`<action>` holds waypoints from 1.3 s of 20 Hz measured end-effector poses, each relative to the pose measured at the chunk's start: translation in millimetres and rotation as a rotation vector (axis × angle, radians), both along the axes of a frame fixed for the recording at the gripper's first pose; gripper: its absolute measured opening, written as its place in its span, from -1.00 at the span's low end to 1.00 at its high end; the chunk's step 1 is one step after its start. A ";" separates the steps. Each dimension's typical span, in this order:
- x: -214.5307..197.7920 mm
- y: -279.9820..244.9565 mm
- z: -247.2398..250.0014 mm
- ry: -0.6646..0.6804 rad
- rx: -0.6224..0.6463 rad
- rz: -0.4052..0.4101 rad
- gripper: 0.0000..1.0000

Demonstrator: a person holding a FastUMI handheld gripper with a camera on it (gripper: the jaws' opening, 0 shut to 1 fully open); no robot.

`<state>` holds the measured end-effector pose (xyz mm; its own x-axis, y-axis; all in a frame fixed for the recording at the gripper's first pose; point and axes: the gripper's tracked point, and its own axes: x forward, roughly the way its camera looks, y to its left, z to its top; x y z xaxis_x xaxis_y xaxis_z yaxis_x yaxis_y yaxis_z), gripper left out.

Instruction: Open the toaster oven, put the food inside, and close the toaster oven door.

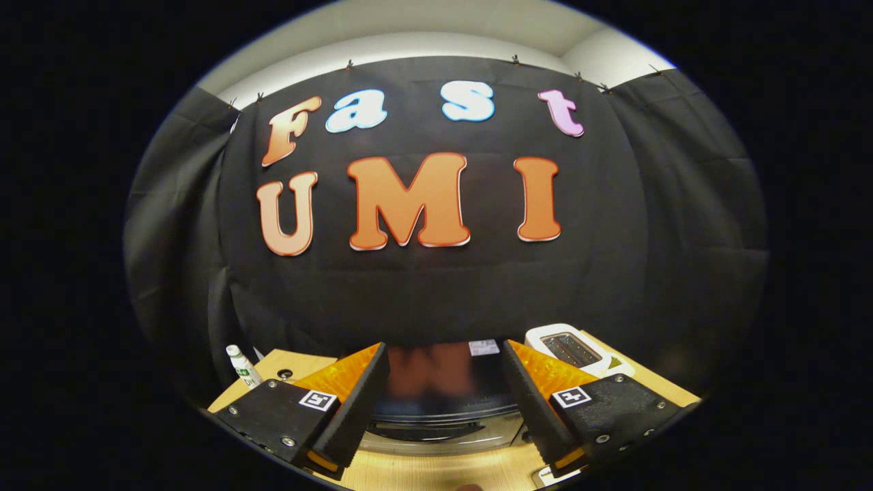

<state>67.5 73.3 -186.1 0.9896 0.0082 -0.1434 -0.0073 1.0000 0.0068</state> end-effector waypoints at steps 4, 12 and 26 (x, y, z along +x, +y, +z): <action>10.7 12.4 -59.0 0.127 -0.013 0.042 0.98; 5.7 22.9 -92.8 0.207 -0.062 0.079 1.00; -66.1 19.0 -109.9 0.266 -0.054 0.021 0.99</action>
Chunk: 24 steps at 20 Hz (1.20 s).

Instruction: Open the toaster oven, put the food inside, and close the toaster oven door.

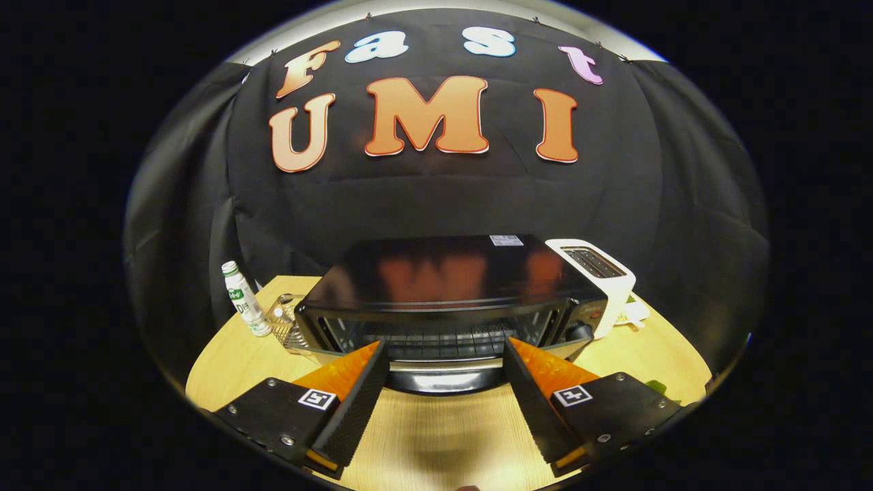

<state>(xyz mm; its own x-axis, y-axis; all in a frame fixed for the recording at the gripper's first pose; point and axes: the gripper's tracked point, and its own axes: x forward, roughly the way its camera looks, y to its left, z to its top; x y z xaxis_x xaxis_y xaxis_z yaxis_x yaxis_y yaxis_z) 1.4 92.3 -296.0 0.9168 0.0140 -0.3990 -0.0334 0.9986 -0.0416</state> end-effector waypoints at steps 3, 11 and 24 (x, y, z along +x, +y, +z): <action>-25.4 -1.4 -14.5 0.037 -0.001 0.012 1.00; -67.7 -5.2 -56.1 0.082 -0.004 0.029 1.00; -106.8 -13.9 -137.0 0.212 0.012 0.009 0.99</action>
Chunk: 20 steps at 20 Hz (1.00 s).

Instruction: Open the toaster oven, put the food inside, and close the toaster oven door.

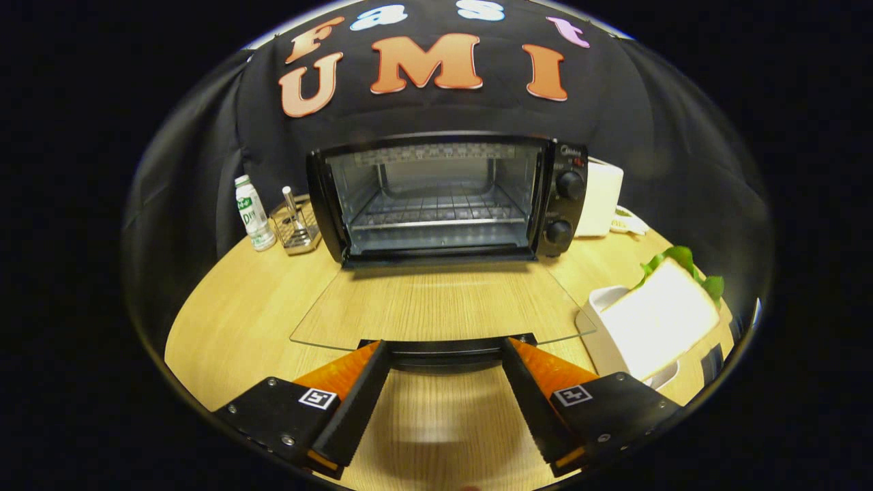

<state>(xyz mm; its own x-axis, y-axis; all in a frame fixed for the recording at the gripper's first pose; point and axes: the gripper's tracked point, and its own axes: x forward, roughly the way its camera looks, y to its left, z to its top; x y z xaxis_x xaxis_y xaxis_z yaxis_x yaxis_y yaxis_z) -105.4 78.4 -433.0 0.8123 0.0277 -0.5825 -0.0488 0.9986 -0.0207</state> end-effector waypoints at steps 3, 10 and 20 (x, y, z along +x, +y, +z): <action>-2.6 -1.0 -5.7 0.012 0.011 -0.009 0.98; -12.2 -10.7 47.6 -0.011 0.111 -0.031 0.98; -4.6 -114.9 131.4 0.009 0.079 0.065 0.98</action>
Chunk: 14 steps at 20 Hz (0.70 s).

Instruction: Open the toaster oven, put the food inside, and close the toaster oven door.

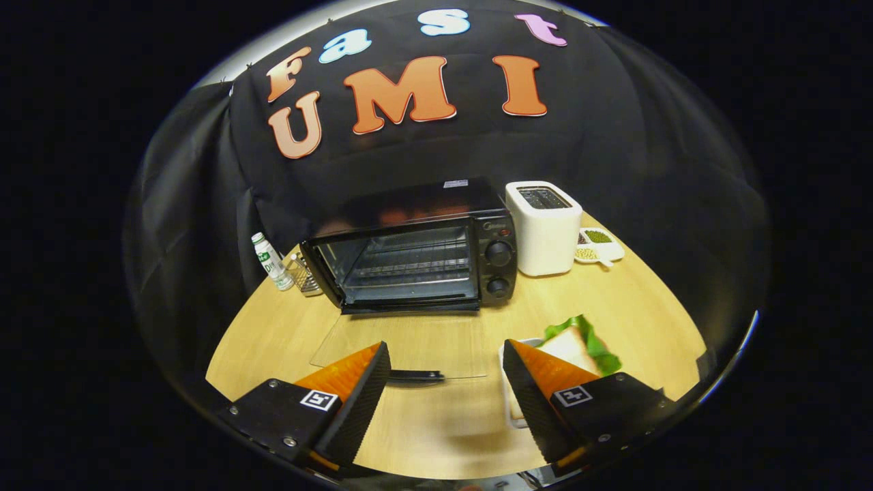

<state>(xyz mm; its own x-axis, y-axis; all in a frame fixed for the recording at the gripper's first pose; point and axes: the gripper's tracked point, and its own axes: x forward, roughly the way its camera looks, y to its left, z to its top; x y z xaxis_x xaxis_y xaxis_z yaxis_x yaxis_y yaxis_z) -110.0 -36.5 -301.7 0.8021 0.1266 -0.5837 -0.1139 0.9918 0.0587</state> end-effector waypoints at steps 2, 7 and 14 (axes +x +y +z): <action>7.8 -32.8 4.0 0.044 0.008 0.008 0.98; 26.0 -103.9 -5.8 0.201 0.075 0.036 0.98; 25.7 -131.2 -52.6 0.528 0.266 0.135 0.98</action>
<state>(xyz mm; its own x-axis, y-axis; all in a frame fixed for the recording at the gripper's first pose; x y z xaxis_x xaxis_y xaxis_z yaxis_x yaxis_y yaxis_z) -84.3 -167.7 -354.3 0.3790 0.4037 -0.8327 -0.1260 0.9140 0.3858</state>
